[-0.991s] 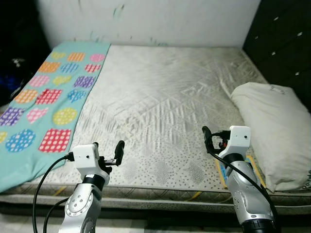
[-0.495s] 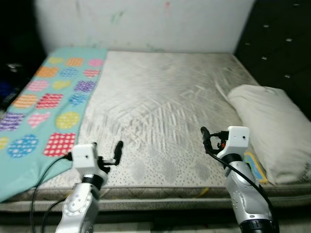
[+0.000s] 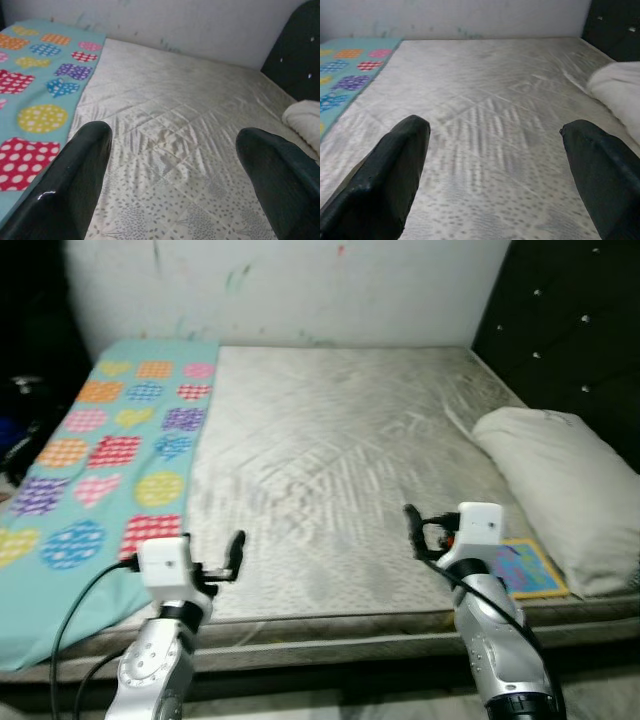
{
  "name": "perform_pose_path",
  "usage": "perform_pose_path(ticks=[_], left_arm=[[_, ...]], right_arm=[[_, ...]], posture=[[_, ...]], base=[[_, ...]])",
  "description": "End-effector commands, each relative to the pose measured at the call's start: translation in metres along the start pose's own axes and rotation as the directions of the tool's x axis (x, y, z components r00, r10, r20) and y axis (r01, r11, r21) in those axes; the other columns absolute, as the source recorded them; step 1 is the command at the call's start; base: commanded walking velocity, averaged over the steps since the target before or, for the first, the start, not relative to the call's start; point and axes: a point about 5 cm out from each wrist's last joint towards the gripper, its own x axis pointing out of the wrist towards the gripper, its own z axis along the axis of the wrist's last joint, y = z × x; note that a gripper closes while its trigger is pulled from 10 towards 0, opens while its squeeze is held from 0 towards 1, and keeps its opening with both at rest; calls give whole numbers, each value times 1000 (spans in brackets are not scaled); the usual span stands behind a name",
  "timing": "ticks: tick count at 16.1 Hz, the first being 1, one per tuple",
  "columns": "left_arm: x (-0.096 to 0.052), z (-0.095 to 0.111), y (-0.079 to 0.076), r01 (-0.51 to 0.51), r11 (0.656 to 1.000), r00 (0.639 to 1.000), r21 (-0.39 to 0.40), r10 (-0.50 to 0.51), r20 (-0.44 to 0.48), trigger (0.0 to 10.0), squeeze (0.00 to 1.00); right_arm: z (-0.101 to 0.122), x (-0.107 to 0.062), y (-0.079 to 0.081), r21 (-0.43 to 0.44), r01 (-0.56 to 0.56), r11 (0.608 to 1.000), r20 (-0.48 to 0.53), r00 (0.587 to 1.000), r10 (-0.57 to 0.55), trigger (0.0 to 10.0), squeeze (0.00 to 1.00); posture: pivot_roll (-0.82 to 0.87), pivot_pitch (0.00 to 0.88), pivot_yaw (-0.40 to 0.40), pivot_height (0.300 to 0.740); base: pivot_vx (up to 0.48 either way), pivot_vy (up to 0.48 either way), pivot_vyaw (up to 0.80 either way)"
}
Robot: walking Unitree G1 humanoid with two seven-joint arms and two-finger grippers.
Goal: Clean up the room
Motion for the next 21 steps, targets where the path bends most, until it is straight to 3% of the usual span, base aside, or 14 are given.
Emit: perform_pose_path(ticks=[1, 12, 15, 21], left_arm=[[2, 2, -10, 45, 999, 999, -23, -44, 15, 10000, 0], [1, 3, -13, 62, 998, 998, -32, -61, 30, 10000, 0], [3, -1, -13, 23, 999, 1000, -28, -24, -13, 10000, 0], [5, 5, -15, 53, 997, 998, -56, -51, 20, 10000, 0]], right_arm=[[1, -1, -11, -16, 29, 999, -1, 1000, -29, 10000, 0], [0, 0, -10, -21, 21, 1000, -2, 1000, -21, 10000, 0], [-1, 0, -10, -17, 22, 1000, -4, 1000, -22, 10000, 0], [2, 3, -6, -9, 19, 1000, 13, 1000, -19, 10000, 0]], posture=[[-99, 0, -14, 740], [-99, 0, -20, 740], [-95, 0, -17, 740], [-101, 0, 4, 740]], base=[[251, 0, 0], [394, 0, 0], [0, 0, 0], [0, 56, 0]])
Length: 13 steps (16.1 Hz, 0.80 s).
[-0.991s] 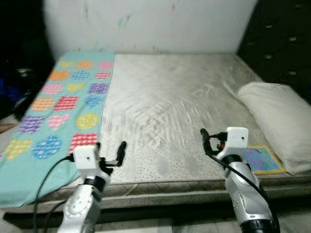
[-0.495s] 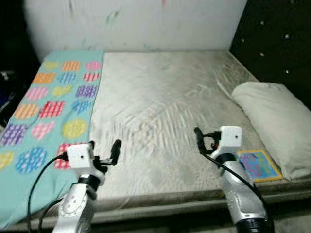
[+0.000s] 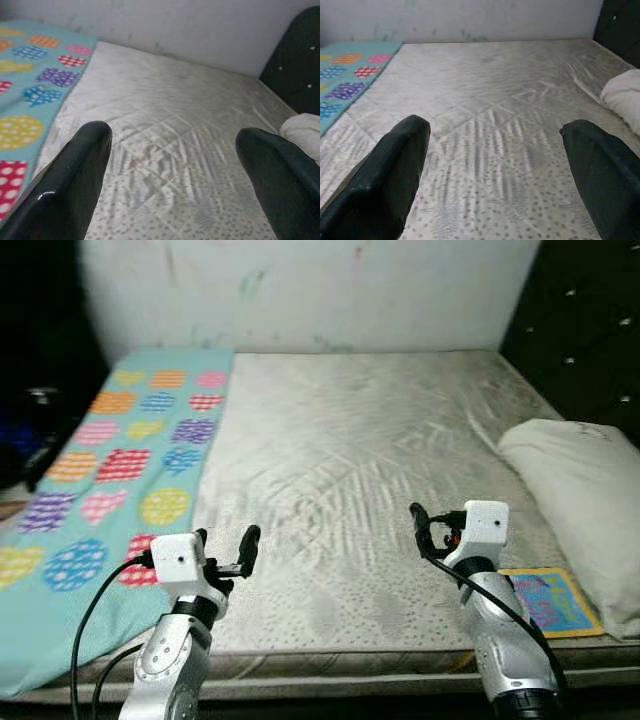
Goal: Clean up the room
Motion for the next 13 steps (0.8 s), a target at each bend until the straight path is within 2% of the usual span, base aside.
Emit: perform_pose_path(ticks=[1, 5, 9, 13], left_arm=[[1, 5, -3, 11, 1000, 1000, -10, -11, 15, 10000, 0], [3, 5, -4, 16, 1000, 1000, -20, -16, 14, 10000, 0], [4, 4, -6, 18, 999, 1000, -30, -18, 14, 10000, 0], [5, 3, -6, 18, 999, 1000, -34, -18, 12, 10000, 0]], right_arm=[[7, 4, 1, 2, -3, 1000, 27, 1000, 3, 10000, 0], [9, 7, 8, -3, -24, 1000, 39, 999, 24, 10000, 0], [8, 7, 5, -51, -33, 998, 35, 999, 34, 10000, 0], [6, 5, 5, -56, -35, 998, 32, 999, 37, 10000, 0]], posture=[[-101, 0, 4, 740], [-105, 0, 5, 740], [-110, 0, 0, 740], [-113, 0, -8, 740]], base=[[0, 337, 0], [0, 467, 0], [0, 480, 0], [0, 480, 0]])
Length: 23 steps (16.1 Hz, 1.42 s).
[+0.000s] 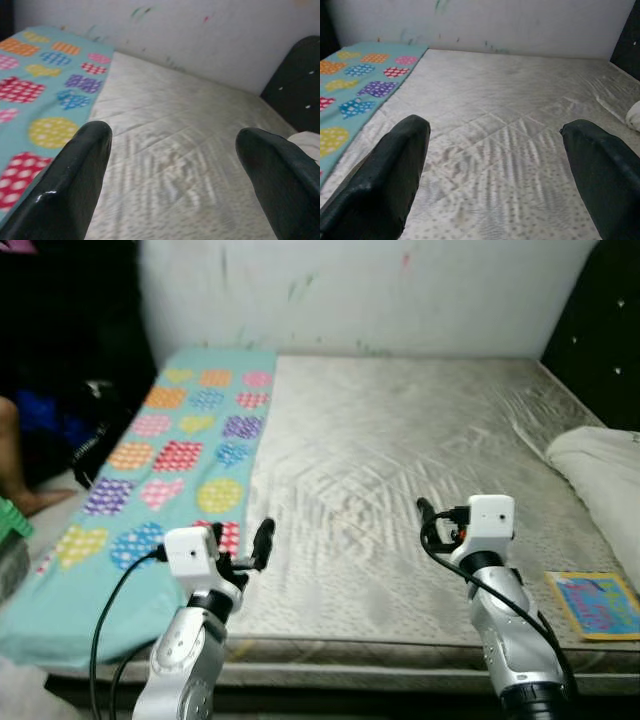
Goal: Clean up the room
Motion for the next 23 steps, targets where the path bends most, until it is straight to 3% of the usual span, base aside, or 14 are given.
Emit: perform_pose_path(ticks=[1, 11, 15, 23], left_arm=[[0, 1, 4, -12, 1000, 1000, 8, 12, -7, 10000, 0], [-5, -3, 4, -26, 1000, 1000, 0, 26, -4, 10000, 0], [-7, 1, 0, 26, 1000, 999, -1, -26, 21, 10000, 0], [-7, 1, 0, 38, 999, 999, 9, -38, 21, 10000, 0]], right_arm=[[2, 1, 6, -5, -27, 1000, 13, 1000, 28, 10000, 0], [-9, -6, 9, -12, -37, 999, -14, 999, 36, 10000, 0], [-9, -7, 12, -14, -46, 999, -15, 999, 46, 10000, 0], [-12, -6, 13, -39, -56, 998, -33, 998, 55, 10000, 0]], posture=[[-113, 0, -8, 740], [-103, 0, -21, 740], [-105, 0, -17, 740], [-100, 0, -18, 740]], base=[[0, 480, 0], [0, 472, 0], [143, 0, 0], [426, 0, 0]])
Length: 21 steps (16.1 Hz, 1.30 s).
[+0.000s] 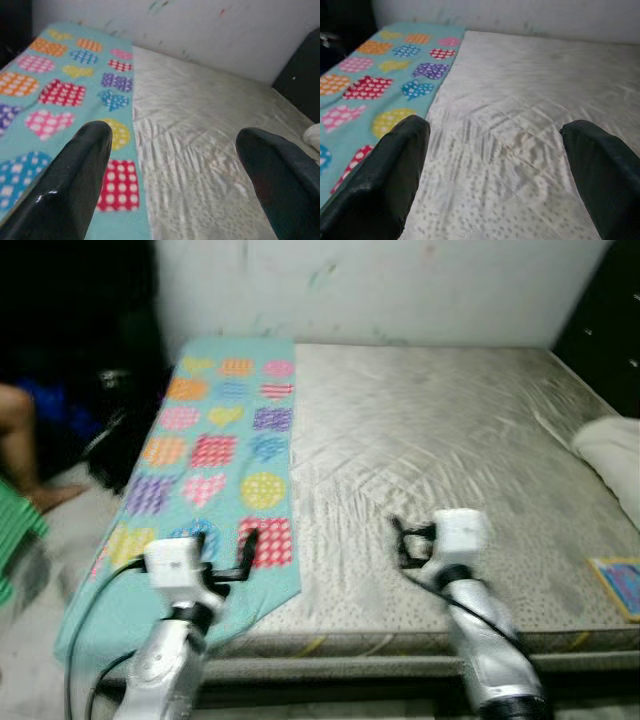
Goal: Clean up the room
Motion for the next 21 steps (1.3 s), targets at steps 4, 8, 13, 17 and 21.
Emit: perform_pose_path(ticks=[4, 8, 13, 17, 21], left_arm=[[4, -2, -8, -2, 1000, 1000, -20, 2, -11, 10000, 0], [6, -3, -6, -33, 999, 999, -43, 33, -21, 10000, 0], [6, -2, -7, -27, 999, 999, -45, 26, -20, 10000, 0], [5, -2, -7, -24, 999, 999, -44, 23, -22, 10000, 0], [4, -2, -7, -20, 999, 999, -44, 19, -30, 10000, 0]], right_arm=[[0, 1, -14, -25, 35, 999, -6, 999, -36, 10000, 0], [-1, 0, -14, -28, 36, 999, -11, 999, -36, 10000, 0], [-2, -1, -16, -35, 36, 999, -14, 999, -37, 10000, 0], [-4, -2, -15, -36, 36, 999, -21, 999, -37, 10000, 0], [-5, -2, -14, -38, 33, 999, -27, 999, -34, 10000, 0]], posture=[[-100, 0, -20, 740], [-102, 0, -20, 740], [-102, 0, -18, 740], [-100, 0, -17, 740], [-101, 0, -15, 740]], base=[[212, 0, 0], [0, 0, 0], [0, 459, 0], [0, 480, 0], [0, 480, 0]])
